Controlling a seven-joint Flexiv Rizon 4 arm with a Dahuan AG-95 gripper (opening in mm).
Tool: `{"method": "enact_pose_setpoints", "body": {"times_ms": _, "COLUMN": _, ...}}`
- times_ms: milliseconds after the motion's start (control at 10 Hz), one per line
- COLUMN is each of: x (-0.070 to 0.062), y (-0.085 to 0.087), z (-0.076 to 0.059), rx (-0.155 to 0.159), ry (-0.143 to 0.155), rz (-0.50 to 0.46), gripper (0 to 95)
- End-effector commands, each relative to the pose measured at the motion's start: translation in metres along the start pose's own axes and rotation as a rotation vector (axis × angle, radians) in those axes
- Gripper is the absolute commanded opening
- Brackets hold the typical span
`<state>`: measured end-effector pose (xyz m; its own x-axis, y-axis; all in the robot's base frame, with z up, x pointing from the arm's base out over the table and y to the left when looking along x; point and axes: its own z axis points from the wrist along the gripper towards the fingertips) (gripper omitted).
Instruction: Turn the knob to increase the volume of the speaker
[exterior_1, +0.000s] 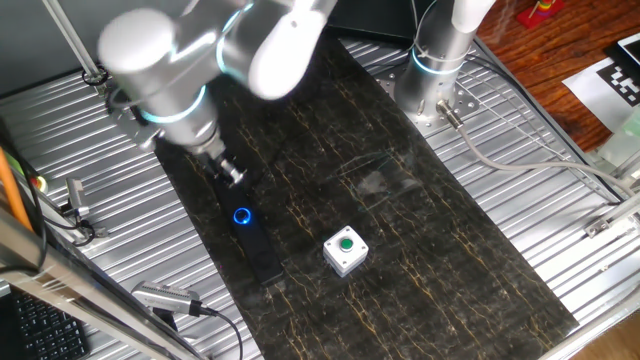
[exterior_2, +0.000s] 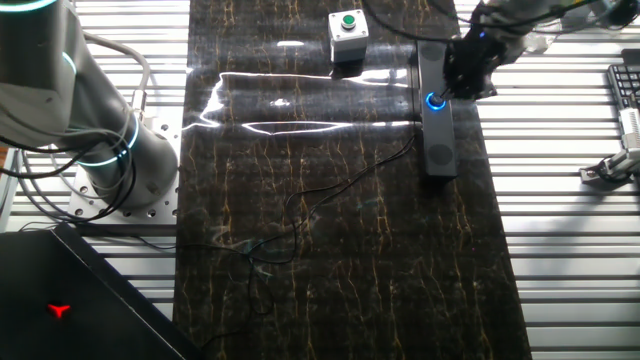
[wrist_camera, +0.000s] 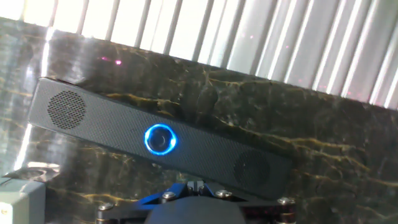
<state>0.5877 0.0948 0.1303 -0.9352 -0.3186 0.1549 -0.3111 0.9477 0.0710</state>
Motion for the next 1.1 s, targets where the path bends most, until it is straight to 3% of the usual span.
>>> {"method": "enact_pose_setpoints", "body": {"times_ms": 100, "x": 0.0, "y": 0.002, "z": 0.004, "rx": 0.009, "ry": -0.02, "rz": 0.0, "gripper": 0.0}}
{"method": "enact_pose_setpoints", "body": {"times_ms": 600, "x": -0.003, "y": 0.007, "z": 0.02, "rx": 0.007, "ry": -0.039, "rz": 0.01, "gripper": 0.0}}
{"method": "enact_pose_setpoints", "body": {"times_ms": 1100, "x": -0.004, "y": 0.008, "z": 0.02, "rx": 0.014, "ry": -0.036, "rz": 0.007, "gripper": 0.0}}
